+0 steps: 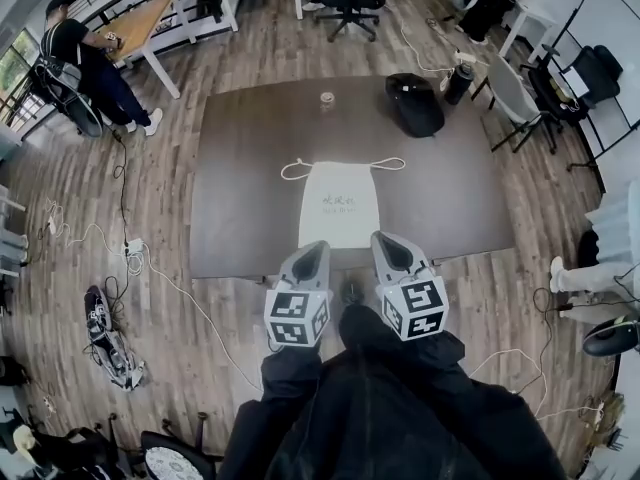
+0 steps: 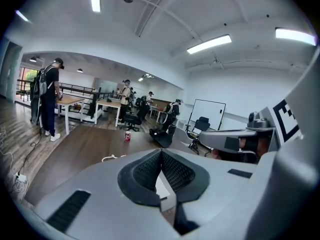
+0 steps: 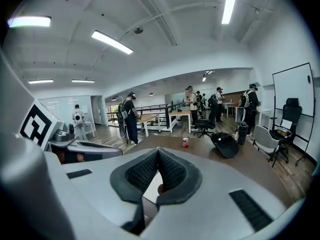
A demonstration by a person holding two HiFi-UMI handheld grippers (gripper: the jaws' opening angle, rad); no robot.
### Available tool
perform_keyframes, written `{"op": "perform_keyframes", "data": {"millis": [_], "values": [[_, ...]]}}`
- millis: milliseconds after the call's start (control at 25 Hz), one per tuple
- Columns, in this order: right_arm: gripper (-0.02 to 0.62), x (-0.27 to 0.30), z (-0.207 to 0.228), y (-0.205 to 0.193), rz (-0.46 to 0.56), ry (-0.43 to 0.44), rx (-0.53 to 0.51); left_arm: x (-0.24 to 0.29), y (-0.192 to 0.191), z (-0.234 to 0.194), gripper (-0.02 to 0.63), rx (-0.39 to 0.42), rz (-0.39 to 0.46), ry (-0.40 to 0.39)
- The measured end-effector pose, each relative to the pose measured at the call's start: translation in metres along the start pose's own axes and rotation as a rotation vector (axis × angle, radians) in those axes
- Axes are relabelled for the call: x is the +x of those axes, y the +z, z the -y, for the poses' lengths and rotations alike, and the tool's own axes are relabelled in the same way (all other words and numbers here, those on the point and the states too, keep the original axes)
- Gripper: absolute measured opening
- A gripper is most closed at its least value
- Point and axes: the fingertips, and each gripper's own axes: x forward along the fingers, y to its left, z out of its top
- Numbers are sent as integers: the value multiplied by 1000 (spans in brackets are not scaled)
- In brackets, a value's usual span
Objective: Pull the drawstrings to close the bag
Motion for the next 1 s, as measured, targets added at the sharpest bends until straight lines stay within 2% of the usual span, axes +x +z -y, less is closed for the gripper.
{"op": "perform_keyframes", "data": {"millis": [240,400,1000], "values": [[21,65,63,9,-63,25,23,84,18,-32,32,-27,-59,34],[21,96,97,2,-111,29,49,120,17,-49,32,-32,-106,53],[21,149,139,-37,-254,-4,78,168,-25,-130,32,-65,-278,110]]}}
